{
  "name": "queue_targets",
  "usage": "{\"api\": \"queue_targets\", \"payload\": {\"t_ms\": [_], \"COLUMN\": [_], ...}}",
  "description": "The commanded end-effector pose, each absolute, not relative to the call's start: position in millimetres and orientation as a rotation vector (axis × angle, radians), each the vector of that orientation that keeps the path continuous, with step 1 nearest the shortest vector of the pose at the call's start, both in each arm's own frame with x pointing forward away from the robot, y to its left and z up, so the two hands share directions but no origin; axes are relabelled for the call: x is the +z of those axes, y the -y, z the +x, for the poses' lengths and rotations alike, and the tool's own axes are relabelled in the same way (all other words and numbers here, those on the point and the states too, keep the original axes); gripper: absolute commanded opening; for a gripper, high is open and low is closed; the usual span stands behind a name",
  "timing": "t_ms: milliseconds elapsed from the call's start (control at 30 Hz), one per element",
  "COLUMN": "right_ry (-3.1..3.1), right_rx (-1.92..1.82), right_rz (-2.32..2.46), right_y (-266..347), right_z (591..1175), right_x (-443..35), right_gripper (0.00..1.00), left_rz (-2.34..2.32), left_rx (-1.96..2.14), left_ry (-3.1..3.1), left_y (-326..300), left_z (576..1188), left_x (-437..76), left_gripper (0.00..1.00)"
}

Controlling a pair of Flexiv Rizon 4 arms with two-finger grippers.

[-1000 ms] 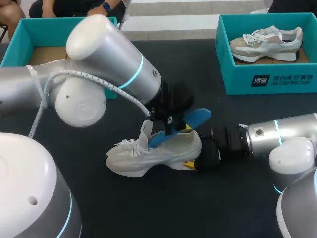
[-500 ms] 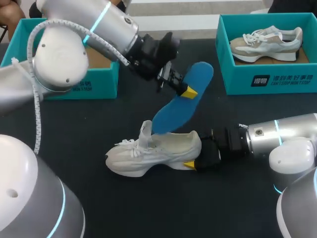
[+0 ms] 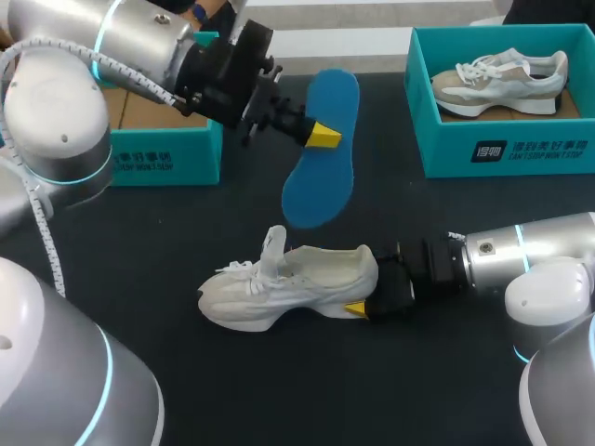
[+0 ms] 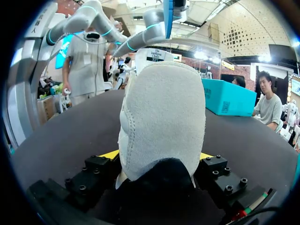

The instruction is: Take the shoe out of the shoebox, open the shoe tongue, remove and reinsert the insole, then place the shoe into the shoebox

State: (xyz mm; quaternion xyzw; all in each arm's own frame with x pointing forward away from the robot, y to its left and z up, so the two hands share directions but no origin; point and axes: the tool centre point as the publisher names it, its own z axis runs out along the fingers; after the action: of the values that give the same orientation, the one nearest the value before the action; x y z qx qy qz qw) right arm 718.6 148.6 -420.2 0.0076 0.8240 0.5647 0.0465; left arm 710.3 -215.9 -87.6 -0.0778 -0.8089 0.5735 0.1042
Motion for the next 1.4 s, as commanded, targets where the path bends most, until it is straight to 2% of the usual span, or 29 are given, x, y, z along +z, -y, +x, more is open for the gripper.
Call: {"api": "queue_targets", "payload": {"t_ms": [33, 467, 567, 1000, 1200, 1400], "right_ry": [-2.516, -2.516, -2.516, -2.516, -2.516, -2.516], "right_rx": [1.719, 1.719, 1.719, 1.719, 1.719, 1.719], "right_rz": [0.024, 0.024, 0.024, 0.024, 0.024, 0.024], "right_y": [-153.7, -153.7, -153.7, -153.7, -153.7, -153.7], "right_z": [721.1, 721.1, 721.1, 721.1, 721.1, 721.1], "right_x": [-426.5, -426.5, -426.5, -426.5, -426.5, -426.5], "right_gripper": [0.0, 0.0, 0.0, 0.0, 0.0, 0.0], "left_rz": [-0.212, -0.212, -0.081, 0.433, 0.662, 0.688], "left_rx": [1.726, 1.726, 1.743, 1.743, 1.642, 1.516], "left_ry": [2.381, 2.381, 2.276, 1.984, 1.875, 1.792], "left_y": [210.4, 210.4, 208.1, 218.6, 218.1, 216.6], "left_z": [703.8, 703.8, 692.1, 659.9, 652.0, 643.0], "left_x": [-89.7, -89.7, -84.1, 8.1, 27.1, 38.4], "left_gripper": [0.0, 0.0, 0.0, 0.0, 0.0, 0.0]}}
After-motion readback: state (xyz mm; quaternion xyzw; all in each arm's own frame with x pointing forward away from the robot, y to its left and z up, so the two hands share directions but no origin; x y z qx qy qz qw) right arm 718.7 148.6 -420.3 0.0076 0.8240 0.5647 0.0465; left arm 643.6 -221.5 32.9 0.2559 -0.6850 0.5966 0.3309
